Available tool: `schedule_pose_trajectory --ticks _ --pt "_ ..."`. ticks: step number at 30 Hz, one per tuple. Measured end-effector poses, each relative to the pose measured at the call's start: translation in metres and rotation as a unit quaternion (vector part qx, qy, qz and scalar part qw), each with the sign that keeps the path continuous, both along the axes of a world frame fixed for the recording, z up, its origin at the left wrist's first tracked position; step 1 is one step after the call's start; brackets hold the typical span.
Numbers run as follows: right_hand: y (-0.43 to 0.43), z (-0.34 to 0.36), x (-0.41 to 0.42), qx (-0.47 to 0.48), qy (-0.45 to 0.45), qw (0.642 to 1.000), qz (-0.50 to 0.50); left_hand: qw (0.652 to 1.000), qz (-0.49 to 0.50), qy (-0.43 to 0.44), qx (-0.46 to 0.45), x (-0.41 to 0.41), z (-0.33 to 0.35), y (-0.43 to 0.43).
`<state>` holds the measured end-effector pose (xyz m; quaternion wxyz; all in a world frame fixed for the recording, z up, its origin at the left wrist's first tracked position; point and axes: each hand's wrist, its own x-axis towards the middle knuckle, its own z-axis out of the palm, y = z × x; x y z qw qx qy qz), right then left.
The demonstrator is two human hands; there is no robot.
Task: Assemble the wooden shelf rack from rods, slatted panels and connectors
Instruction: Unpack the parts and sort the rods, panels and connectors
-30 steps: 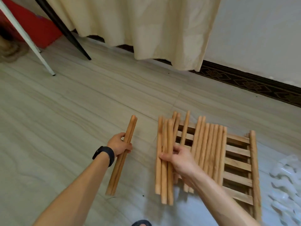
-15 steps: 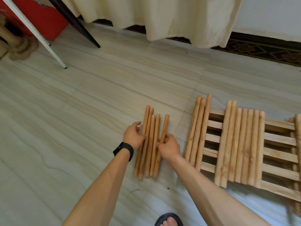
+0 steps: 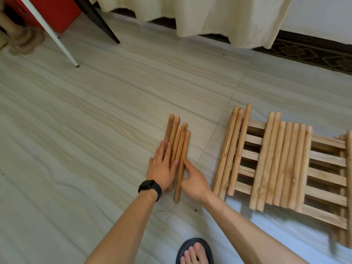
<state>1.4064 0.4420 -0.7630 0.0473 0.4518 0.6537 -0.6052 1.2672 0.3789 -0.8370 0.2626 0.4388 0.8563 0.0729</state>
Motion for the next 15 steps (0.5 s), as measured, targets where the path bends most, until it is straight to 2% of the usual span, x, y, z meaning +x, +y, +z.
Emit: schedule_pose_trajectory --ticks 3,7,15 --pt "0.004 0.003 -0.003 -0.013 0.008 1.0 0.012 1.0 0.002 0.008 0.003 -0.007 0.004 -0.001" --pt "0.013 0.006 -0.007 -0.035 0.022 0.999 0.022 0.998 -0.055 0.031 -0.012 -0.012 0.007 -0.01" --pt "0.027 0.001 -0.018 -0.028 -0.004 0.998 0.055 0.992 -0.095 0.067 -0.044 -0.012 0.008 -0.022"
